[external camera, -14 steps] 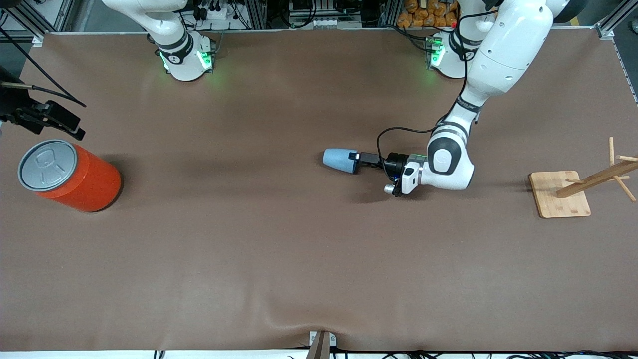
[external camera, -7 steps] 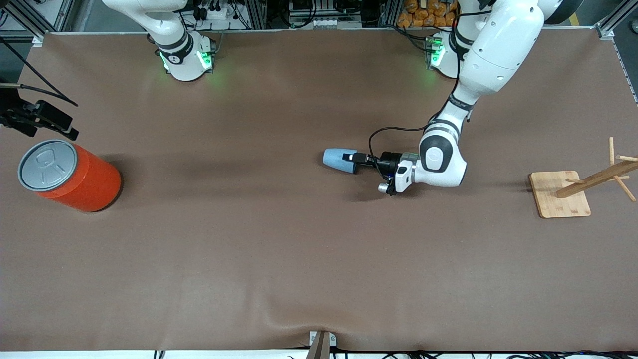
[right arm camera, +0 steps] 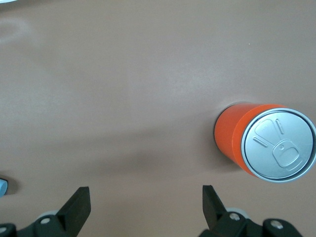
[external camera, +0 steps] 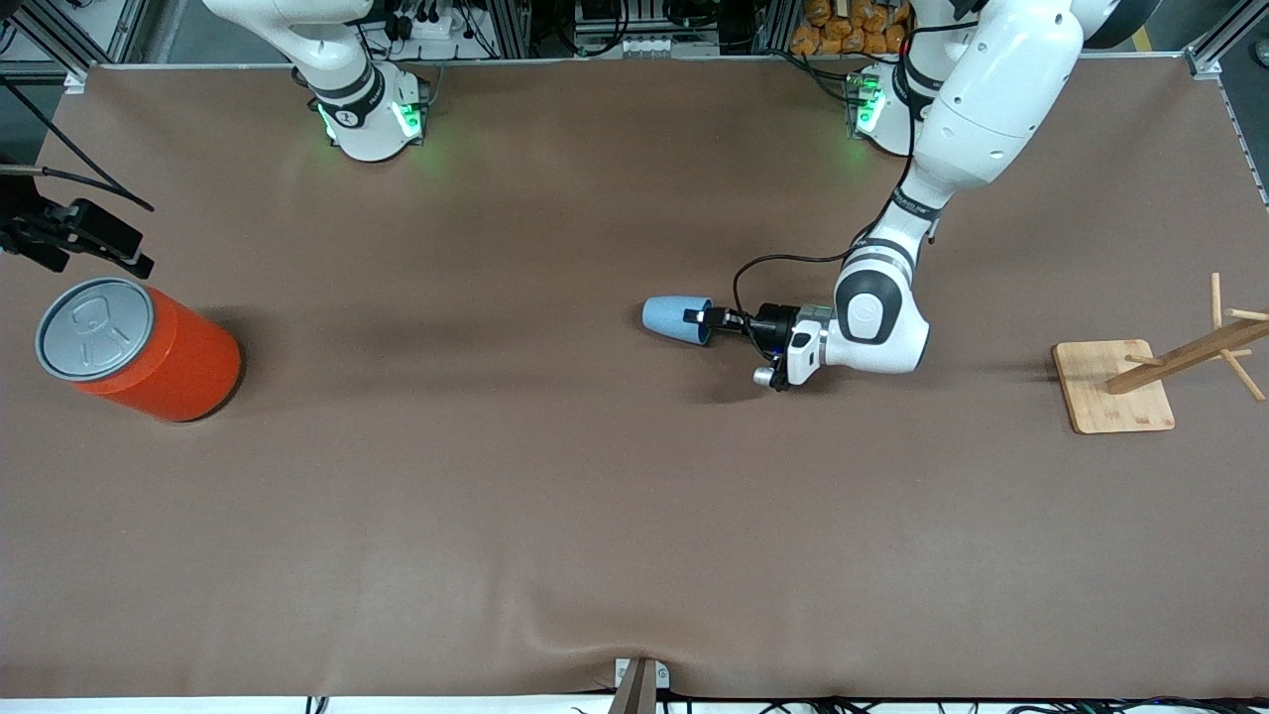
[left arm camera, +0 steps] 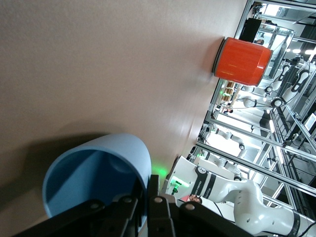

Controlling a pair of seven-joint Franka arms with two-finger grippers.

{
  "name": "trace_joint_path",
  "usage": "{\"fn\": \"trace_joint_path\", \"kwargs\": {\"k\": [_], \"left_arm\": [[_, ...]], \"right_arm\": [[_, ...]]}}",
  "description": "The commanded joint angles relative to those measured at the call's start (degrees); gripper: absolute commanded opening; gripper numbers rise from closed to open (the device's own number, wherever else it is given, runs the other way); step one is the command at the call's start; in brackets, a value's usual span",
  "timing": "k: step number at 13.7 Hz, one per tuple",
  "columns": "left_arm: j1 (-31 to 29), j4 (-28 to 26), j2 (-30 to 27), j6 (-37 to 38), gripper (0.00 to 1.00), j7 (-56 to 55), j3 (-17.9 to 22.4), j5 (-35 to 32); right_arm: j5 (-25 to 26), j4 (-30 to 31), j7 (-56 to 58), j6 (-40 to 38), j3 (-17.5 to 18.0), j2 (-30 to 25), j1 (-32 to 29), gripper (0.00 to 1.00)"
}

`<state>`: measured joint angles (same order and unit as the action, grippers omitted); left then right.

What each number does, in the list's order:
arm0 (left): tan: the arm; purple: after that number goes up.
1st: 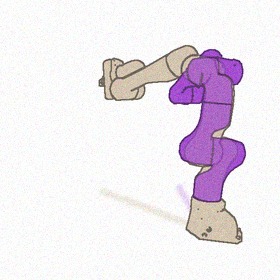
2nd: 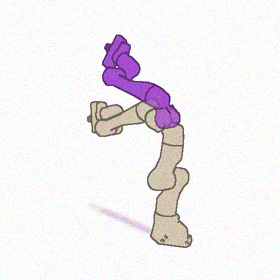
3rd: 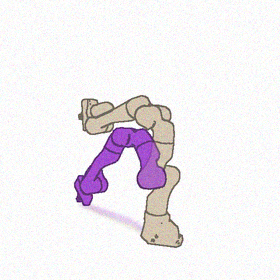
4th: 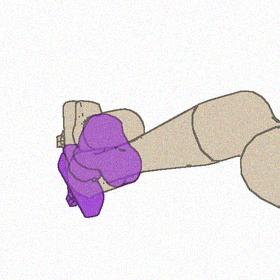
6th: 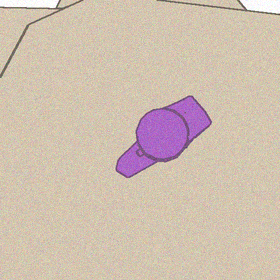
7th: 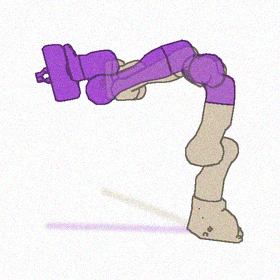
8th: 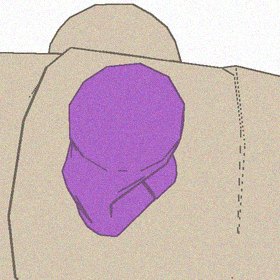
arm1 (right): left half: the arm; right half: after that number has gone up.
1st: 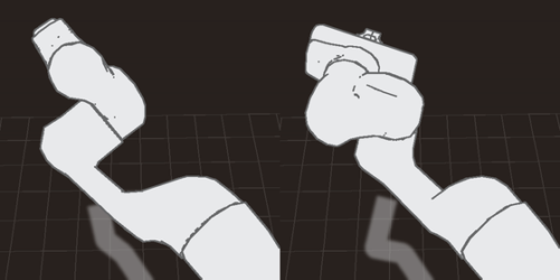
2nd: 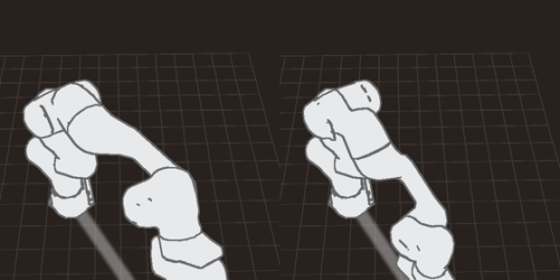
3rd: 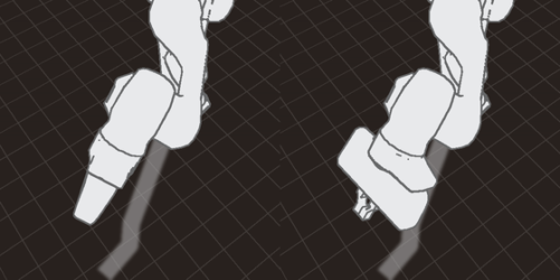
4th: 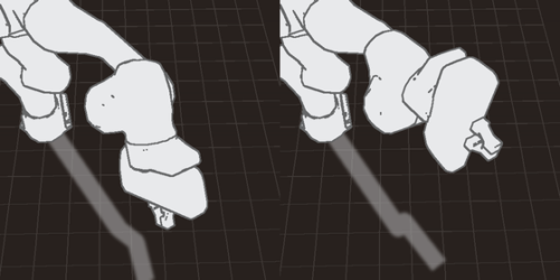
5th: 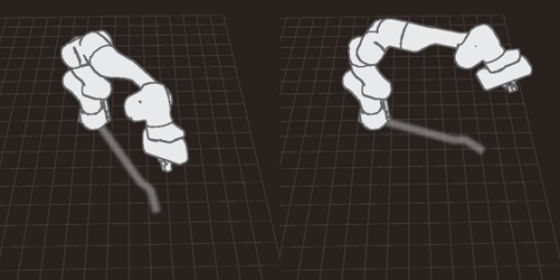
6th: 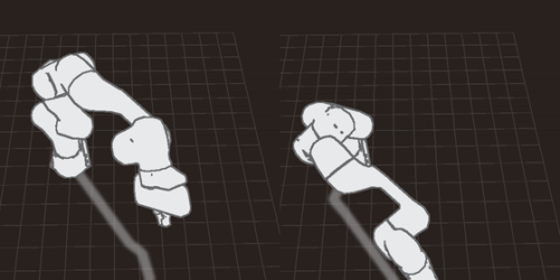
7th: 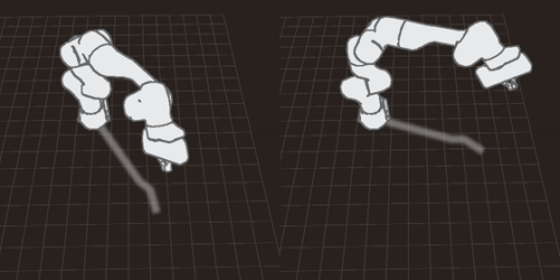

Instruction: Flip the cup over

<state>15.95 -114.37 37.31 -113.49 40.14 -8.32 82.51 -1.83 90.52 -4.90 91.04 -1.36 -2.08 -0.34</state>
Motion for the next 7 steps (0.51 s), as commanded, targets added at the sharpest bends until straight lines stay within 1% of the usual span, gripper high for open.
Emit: {"fn": "trace_joint_path", "kwargs": {"k": [1, 3, 5, 6, 7], "left_arm": [[-0.48, 0.55, -3.63, -0.60, 0.00, -5.57, 0.15, 0.11], [-0.56, 1.34, -7.32, -0.59, 0.00, -12.86, 0.58, -1.20], [-1.70, 2.74, -10.66, -0.68, 0.00, -20.24, 2.16, -5.58], [-2.32, 4.40, -11.98, -0.68, 0.00, -23.84, 2.95, -10.30], [-3.02, 6.42, -13.21, -0.68, 0.00, -28.49, 3.39, -17.23]], "right_arm": [[0.95, -1.57, 0.06, -1.13, 0.13, 0.68, -0.19, 1.00], [0.95, -1.57, -0.02, -1.13, 0.13, 0.68, -0.02, 1.00], [0.78, -1.57, -0.02, -1.04, 0.13, 0.68, 0.07, 1.00], [0.60, -1.57, -0.02, -1.04, 0.13, 0.68, 0.07, 1.00], [0.43, -1.57, -0.02, -1.13, 0.13, 0.68, 0.07, 1.00]]}}
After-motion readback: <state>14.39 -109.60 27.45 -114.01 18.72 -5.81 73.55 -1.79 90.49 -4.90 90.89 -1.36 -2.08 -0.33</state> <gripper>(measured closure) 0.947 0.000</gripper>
